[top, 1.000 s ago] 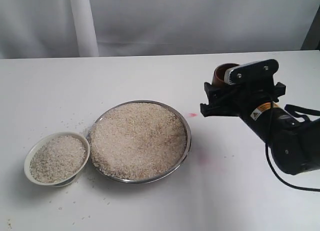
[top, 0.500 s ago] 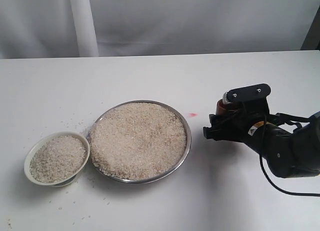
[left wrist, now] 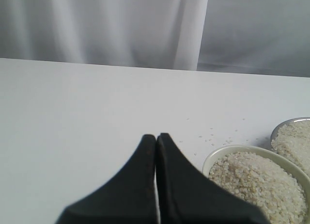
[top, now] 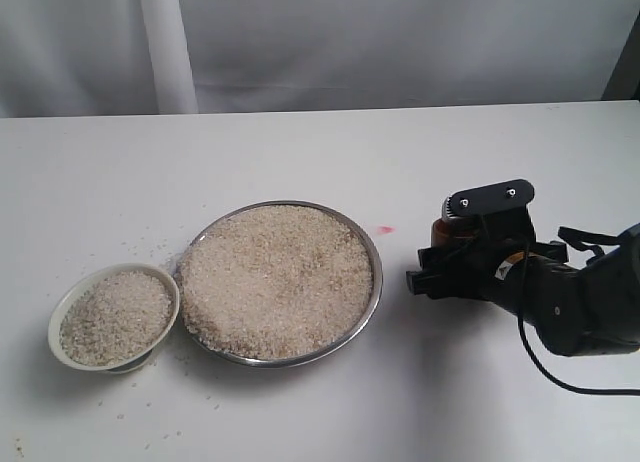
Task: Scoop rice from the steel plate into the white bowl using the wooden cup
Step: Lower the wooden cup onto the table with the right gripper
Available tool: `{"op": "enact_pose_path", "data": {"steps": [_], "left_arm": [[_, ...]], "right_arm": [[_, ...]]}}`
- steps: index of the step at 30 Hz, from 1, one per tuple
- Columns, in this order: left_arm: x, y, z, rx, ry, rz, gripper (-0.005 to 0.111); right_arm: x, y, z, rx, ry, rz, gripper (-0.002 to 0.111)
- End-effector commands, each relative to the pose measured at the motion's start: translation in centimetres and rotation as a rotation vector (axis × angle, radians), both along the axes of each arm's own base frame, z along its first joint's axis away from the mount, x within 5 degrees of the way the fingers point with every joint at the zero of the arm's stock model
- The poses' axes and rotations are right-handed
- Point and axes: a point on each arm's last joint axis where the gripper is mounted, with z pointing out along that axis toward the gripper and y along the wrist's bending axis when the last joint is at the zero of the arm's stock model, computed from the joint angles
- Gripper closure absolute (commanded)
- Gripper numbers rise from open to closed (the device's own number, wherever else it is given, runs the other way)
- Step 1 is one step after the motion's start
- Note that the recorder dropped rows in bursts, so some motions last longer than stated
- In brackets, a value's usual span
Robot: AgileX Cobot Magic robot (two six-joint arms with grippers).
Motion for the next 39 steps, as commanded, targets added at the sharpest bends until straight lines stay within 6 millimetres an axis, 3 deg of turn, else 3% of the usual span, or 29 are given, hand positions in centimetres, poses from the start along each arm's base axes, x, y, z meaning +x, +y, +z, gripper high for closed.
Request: {"op": "enact_pose_path", "data": {"steps": [1, 4, 7, 16, 19, 31, 39], "left_arm": [[0.0, 0.0, 0.0, 0.0, -0.006, -0.006, 0.107], [0.0, 0.0, 0.0, 0.0, -0.006, -0.006, 0.107], [0.0, 0.0, 0.0, 0.002, -0.006, -0.006, 0.107], [0.0, 0.0, 0.0, 0.002, -0.006, -0.006, 0.107], [0.0, 0.0, 0.0, 0.002, -0.006, -0.006, 0.107], [0.0, 0.0, 0.0, 0.002, -0.006, -0.006, 0.107], [0.0, 0.0, 0.0, 0.002, -0.006, -0.006, 0.107]], "right_arm": [[0.0, -0.2, 0.0, -0.009, 0.001, 0.005, 0.108], [-0.1, -0.1, 0.0, -0.017, 0.003, 0.028, 0.108], [-0.1, 0.0, 0.0, -0.018, 0.003, 0.032, 0.099], [-0.9, -0.6, 0.1, -0.028, -0.102, 0.041, 0.037], [-0.9, -0.7, 0.1, -0.028, -0.109, 0.037, 0.024], [-0.8, -0.6, 0.2, -0.024, -0.125, 0.036, 0.018], [-0.9, -0.5, 2.0, 0.003, -0.166, 0.037, 0.018]]}}
